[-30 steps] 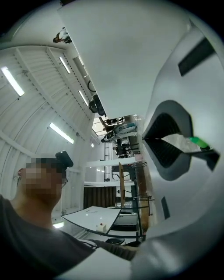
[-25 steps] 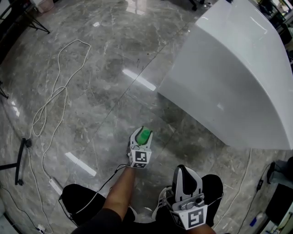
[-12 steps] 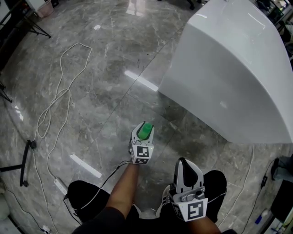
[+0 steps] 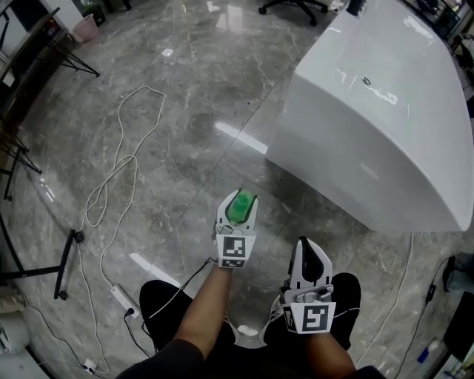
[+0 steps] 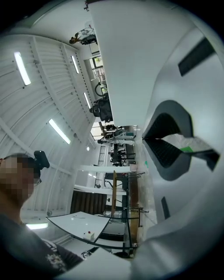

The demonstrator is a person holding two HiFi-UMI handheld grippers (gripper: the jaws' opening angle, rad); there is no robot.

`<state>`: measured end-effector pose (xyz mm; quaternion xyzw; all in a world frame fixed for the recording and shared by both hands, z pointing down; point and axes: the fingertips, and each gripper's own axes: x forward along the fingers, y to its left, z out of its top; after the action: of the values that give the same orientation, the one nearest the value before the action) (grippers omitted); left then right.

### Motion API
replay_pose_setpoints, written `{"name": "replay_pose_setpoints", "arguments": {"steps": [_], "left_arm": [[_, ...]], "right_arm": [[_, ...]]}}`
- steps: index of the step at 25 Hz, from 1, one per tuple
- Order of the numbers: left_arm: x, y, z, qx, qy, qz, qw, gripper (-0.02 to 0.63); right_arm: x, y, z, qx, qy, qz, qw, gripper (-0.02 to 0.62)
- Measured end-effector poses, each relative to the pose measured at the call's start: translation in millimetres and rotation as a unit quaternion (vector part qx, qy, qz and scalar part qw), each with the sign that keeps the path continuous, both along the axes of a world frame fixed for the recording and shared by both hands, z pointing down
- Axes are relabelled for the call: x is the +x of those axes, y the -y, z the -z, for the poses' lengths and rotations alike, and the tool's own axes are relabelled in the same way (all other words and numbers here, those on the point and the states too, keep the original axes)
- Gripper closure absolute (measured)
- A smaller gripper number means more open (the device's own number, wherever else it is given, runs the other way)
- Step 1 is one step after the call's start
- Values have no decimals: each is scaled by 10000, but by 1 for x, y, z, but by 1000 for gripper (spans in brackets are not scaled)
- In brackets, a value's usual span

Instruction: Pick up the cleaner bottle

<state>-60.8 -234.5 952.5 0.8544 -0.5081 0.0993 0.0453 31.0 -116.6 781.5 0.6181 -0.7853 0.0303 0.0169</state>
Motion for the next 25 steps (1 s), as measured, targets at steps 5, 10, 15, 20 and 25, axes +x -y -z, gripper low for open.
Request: {"name": "replay_pose_setpoints", "arguments": {"steps": [5, 10, 15, 20, 25], "left_arm": [[-2, -7, 130, 124, -27, -40, 9999, 430], [18, -21, 279, 151, -63, -102, 9998, 430], [49, -42, 429, 54, -100, -190, 9998, 430], [91, -69, 532, -59, -170, -275, 9995, 430], [125, -88, 599, -184, -358, -412, 9983, 430]], "right_arm": [[9, 3, 84, -58, -433, -73, 9990, 578], [43, 10, 190, -243, -469, -373, 9979, 578], [79, 6, 310, -333, -396, -627, 9967, 578], [134, -19, 392, -464, -397, -941, 9937, 578], [176, -43, 430, -461, -283, -1344, 9894, 578]]}}
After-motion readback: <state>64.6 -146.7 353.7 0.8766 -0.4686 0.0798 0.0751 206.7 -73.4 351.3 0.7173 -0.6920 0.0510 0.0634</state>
